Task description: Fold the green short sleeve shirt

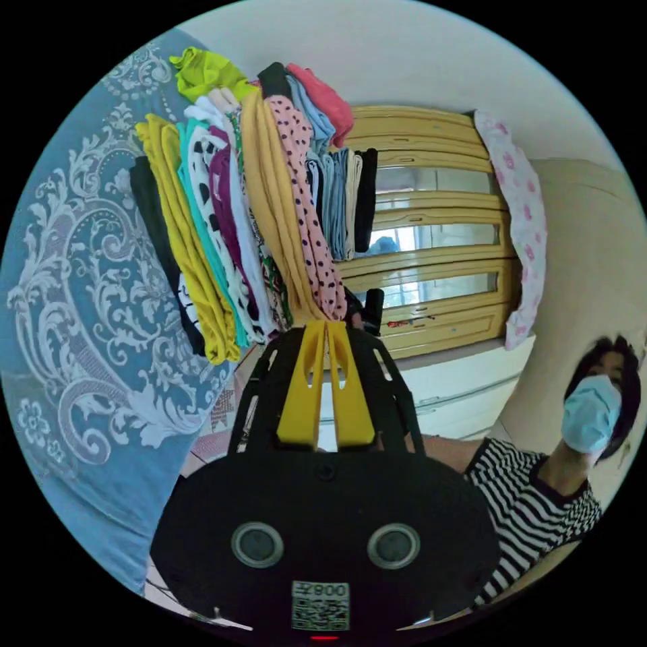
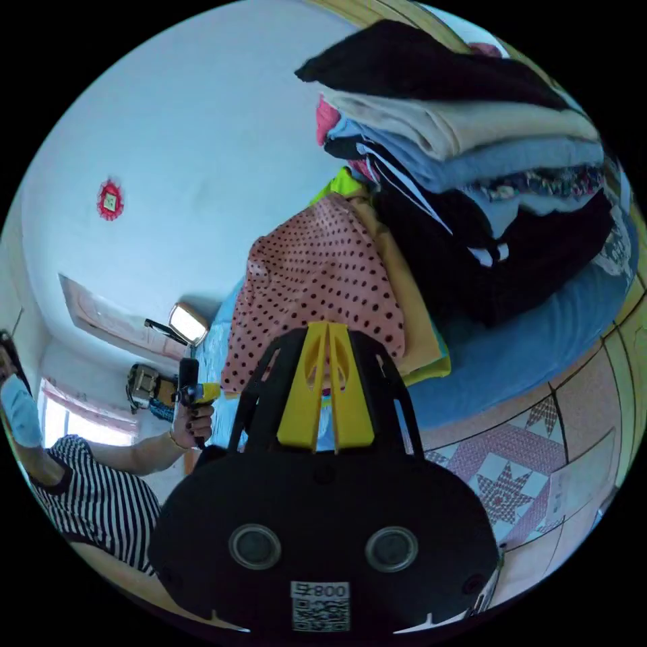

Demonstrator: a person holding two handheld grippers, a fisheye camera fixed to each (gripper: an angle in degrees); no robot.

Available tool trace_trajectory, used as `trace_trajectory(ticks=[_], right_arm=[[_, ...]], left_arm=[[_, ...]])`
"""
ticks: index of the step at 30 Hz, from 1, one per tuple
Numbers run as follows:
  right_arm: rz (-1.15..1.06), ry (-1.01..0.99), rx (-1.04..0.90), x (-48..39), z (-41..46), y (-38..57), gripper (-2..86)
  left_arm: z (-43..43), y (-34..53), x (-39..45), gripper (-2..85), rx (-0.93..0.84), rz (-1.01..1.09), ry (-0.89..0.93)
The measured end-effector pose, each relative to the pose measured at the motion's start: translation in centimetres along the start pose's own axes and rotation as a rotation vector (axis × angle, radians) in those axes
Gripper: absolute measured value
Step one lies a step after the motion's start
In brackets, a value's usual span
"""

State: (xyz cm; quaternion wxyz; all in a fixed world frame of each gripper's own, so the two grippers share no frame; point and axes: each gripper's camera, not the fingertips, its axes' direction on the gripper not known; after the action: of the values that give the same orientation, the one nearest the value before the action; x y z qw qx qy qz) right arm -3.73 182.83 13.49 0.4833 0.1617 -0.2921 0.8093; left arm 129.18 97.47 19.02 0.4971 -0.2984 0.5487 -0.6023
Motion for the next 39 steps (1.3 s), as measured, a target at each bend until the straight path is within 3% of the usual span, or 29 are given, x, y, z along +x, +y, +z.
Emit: trace_trajectory(ticks=[6, 13, 18, 26, 39], right_arm=[[-0.237, 0.013, 0.092, -12.7, 1.9, -3.2, 1.9], [-0.450, 0.054, -0.050, -30.8, 14.8, -13.2, 7.0], [-0.392, 0.140, -0.146, -39.3, 25.3, -21.1, 7.9], [-0.220, 0.524, -0.277, -45.4, 41.3, -26.9, 8.5], [-0.218, 0.695, -0.212, -56.0, 49.2, -24.5, 1.6]], left_arm=[[-10.0, 6.4, -1.2, 1.8, 0.003, -0.008, -0.079], [-19.2, 12.8, -2.2, 2.6, 0.063, -0.071, -0.085], [-25.1, 16.3, -1.8, 2.6, 0.083, -0.074, -0.042], [-33.2, 20.5, -0.8, 2.3, 0.094, -0.088, 0.082], [-44.3, 25.9, 5.0, 0.5, 0.133, -0.119, 0.200]])
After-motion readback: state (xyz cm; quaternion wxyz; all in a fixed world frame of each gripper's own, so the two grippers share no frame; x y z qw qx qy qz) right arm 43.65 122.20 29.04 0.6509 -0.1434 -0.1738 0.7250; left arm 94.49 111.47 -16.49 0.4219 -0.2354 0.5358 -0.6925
